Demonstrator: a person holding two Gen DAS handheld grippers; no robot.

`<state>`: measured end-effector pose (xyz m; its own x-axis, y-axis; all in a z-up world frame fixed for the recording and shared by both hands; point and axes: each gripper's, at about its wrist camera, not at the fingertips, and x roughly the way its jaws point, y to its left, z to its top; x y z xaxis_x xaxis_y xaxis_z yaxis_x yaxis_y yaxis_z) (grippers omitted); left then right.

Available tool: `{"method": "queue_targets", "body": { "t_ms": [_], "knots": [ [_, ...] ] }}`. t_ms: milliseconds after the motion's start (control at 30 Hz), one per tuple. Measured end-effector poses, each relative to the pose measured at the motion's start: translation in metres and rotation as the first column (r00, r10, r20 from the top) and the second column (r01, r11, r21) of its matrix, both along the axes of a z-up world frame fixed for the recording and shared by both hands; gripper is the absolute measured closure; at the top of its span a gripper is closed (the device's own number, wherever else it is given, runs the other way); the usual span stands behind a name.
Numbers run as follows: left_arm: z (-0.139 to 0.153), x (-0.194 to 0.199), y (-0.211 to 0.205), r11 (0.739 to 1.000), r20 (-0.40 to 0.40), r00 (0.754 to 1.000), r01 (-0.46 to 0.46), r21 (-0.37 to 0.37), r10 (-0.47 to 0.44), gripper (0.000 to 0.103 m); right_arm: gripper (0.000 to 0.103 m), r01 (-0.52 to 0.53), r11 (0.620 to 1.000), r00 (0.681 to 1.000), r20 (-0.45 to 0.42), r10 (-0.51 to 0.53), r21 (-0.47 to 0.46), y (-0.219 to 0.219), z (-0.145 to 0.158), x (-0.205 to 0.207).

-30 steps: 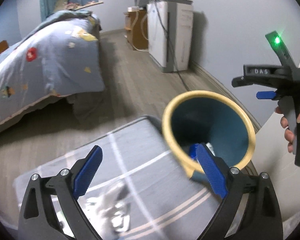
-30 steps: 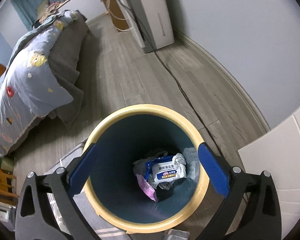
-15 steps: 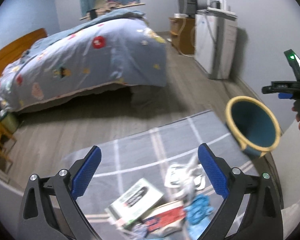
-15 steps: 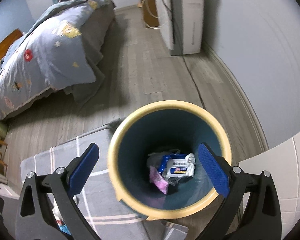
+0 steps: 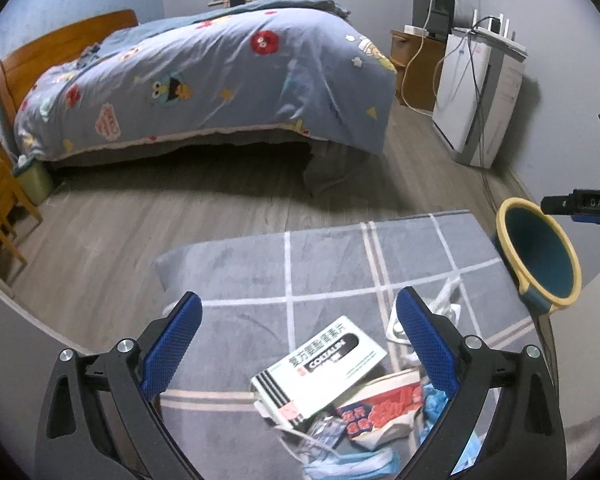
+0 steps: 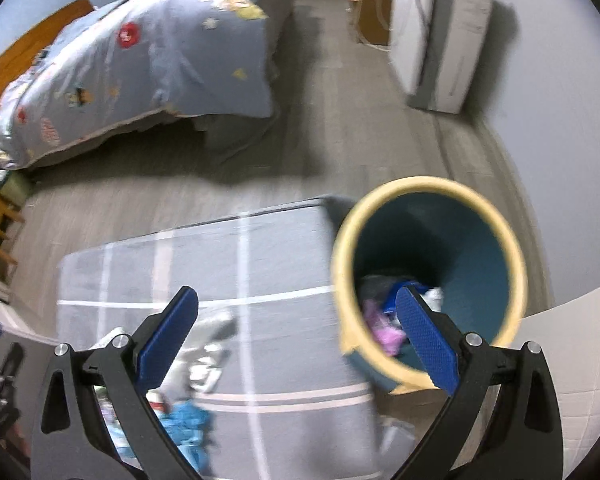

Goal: Collect trash
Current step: 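Move both tools back over the remaining trash on the mat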

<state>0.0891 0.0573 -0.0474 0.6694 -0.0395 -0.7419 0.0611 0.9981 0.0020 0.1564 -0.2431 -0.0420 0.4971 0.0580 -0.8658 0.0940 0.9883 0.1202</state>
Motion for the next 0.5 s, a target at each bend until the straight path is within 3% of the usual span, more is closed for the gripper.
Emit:
{"method": "queue_targets", "body": {
  "t_ms": [167, 367, 500],
  "knots": [
    [-0.008, 0.001, 0.013, 1.0, -0.021, 1.0, -0.021, -0.023, 0.02, 0.006, 0.006, -0.022, 0.999, 0.999, 0.026, 0.023, -0.026, 0.034, 0.002, -0.002],
    [-0.019, -0.003, 0.018, 0.998, -0.012, 1.0, 0.017, 0.061, -0.016, 0.005, 0.006, -0.039, 0.999, 0.998, -0.056, 0.038, -0.014, 0.062, -0.023, -0.001],
    [-0.026, -0.001, 0.027, 0.998, -0.025, 0.999, 0.023, 0.057, -0.022, 0.005, 0.006, -0.044, 0.999, 0.993, -0.111, 0.045, 0.016, 0.078, -0.043, -0.002]
  ]
}}
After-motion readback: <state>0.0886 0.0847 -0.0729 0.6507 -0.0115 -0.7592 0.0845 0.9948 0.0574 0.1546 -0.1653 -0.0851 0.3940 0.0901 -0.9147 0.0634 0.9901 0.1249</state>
